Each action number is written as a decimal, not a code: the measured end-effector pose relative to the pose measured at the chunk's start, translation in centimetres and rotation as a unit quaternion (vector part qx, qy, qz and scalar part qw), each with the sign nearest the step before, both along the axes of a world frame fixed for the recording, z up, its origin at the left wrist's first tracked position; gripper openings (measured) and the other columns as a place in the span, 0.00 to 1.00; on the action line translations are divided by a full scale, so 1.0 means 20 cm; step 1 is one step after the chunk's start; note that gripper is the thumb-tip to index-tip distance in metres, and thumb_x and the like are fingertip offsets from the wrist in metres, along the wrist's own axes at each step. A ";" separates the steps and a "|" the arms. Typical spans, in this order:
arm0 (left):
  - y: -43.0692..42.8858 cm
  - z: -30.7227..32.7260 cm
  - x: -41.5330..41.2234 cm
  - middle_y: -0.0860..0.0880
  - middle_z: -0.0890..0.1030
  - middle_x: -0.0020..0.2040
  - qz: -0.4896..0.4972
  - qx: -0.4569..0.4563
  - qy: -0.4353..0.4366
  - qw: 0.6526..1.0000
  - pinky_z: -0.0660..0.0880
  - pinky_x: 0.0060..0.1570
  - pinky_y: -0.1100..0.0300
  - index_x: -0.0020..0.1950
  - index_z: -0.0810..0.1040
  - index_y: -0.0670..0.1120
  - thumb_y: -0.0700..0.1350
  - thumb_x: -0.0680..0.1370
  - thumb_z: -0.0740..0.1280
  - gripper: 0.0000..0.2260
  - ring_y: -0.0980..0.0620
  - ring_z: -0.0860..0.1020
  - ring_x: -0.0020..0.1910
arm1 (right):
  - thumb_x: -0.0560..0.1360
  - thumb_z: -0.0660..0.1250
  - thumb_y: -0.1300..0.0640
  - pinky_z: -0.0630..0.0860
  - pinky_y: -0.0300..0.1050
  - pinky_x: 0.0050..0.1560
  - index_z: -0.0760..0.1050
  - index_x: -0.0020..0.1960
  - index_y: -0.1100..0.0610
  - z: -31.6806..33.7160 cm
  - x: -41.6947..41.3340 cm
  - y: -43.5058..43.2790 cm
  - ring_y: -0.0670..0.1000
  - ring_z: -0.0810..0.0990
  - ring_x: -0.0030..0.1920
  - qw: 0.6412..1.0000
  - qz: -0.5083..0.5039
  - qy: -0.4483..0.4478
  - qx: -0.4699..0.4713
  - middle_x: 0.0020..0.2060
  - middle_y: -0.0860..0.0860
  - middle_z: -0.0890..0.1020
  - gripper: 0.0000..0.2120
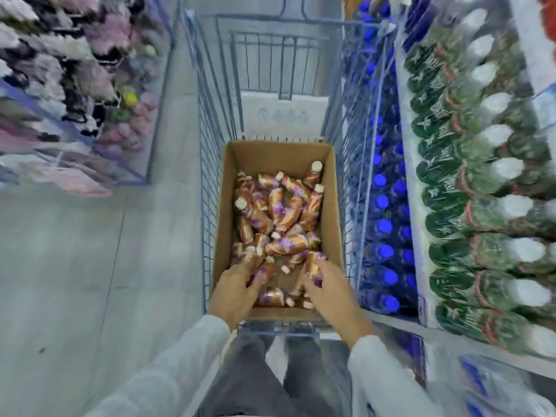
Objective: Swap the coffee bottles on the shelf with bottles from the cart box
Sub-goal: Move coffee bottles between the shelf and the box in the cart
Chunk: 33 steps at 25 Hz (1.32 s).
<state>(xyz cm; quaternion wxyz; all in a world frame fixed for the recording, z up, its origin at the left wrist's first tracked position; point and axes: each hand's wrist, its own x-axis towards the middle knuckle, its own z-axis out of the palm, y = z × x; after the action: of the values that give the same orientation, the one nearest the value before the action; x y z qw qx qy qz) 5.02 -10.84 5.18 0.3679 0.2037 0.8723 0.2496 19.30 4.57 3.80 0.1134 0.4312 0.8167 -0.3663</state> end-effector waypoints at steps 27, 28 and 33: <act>0.71 -1.10 -0.43 0.39 0.65 0.72 0.362 -0.077 -0.075 0.926 0.68 0.67 0.45 0.77 0.60 0.40 0.58 0.73 0.74 0.41 0.36 0.70 0.68 | 0.70 0.76 0.44 0.77 0.47 0.56 0.68 0.65 0.49 -0.41 -0.31 0.30 0.46 0.79 0.55 0.962 -0.219 0.052 -0.153 0.55 0.45 0.78 0.29; 0.75 -1.12 -0.41 0.38 0.64 0.71 0.383 -0.081 -0.055 0.918 0.68 0.67 0.44 0.76 0.59 0.40 0.58 0.72 0.75 0.41 0.35 0.70 0.67 | 0.70 0.77 0.45 0.77 0.45 0.55 0.68 0.65 0.48 -0.36 -0.28 0.28 0.45 0.79 0.55 0.957 -0.230 0.051 -0.168 0.55 0.45 0.78 0.28; 0.78 -1.06 -0.33 0.39 0.69 0.74 0.351 -0.028 -0.015 0.936 0.62 0.73 0.50 0.78 0.57 0.39 0.55 0.77 0.71 0.39 0.39 0.67 0.73 | 0.70 0.77 0.47 0.72 0.35 0.44 0.70 0.62 0.44 -0.13 -0.15 0.18 0.38 0.79 0.49 0.928 -0.299 0.039 -0.217 0.50 0.40 0.81 0.24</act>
<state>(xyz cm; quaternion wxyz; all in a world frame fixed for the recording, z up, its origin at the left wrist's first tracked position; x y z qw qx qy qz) -1.51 4.76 -15.99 0.2758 -0.1295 0.8893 0.3410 16.22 8.18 1.23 0.0579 0.6055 0.5543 -0.5681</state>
